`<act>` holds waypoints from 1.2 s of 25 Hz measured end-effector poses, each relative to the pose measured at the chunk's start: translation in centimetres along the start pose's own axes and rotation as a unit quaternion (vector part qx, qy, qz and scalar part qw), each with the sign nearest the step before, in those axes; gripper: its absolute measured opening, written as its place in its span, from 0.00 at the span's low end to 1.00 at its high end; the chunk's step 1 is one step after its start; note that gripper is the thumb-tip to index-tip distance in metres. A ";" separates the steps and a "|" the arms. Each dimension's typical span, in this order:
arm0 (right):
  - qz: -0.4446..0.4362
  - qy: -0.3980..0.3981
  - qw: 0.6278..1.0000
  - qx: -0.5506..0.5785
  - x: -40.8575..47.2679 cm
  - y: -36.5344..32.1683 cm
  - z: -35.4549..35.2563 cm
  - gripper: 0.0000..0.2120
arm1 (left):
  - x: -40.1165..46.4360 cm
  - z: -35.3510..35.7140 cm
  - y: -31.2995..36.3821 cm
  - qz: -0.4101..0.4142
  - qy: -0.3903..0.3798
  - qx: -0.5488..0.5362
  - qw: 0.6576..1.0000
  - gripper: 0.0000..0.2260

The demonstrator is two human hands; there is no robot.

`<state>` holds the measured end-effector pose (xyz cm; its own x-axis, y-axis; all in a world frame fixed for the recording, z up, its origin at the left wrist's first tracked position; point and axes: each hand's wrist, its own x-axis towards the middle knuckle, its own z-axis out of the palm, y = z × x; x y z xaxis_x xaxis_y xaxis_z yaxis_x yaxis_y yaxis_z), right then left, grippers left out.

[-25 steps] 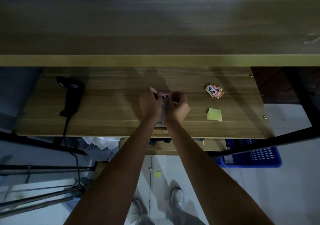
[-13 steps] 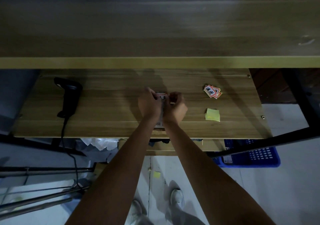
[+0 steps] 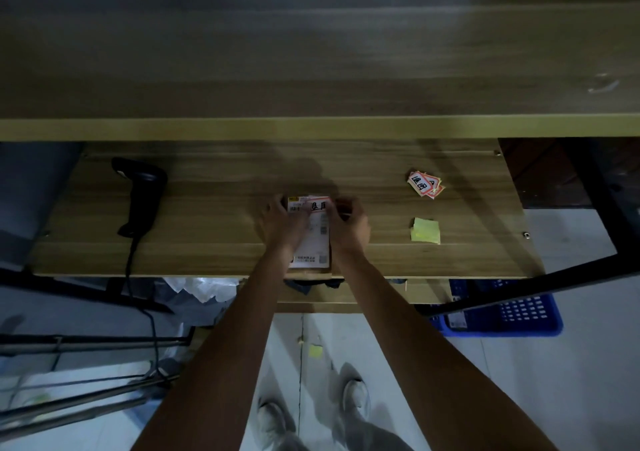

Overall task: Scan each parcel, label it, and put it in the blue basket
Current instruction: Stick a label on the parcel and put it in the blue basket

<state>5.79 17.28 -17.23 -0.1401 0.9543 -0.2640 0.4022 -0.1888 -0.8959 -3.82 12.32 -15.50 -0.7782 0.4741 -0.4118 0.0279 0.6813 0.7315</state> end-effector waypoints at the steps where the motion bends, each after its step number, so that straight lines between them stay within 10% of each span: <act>1: -0.027 -0.001 0.999 -0.025 -0.7 0.2 0.0 0.13 | -0.4 -0.2 -0.5 -0.004 -0.010 0.001 1.000 0.30; 9: -0.293 0.026 0.932 -0.213 -4.3 1.8 -0.6 0.18 | -3.0 -0.1 -1.4 0.048 0.059 0.069 0.995 0.33; 30: -0.186 0.006 0.977 -0.100 -4.9 1.8 -0.1 0.16 | -3.1 0.1 -1.6 0.079 0.075 0.124 0.986 0.24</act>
<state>7.30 12.31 -17.53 -0.2997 0.9513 0.0725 0.4943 0.2198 -0.8411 -1.43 9.85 -15.44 -0.8358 0.5094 -0.2048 0.2939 0.7302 0.6168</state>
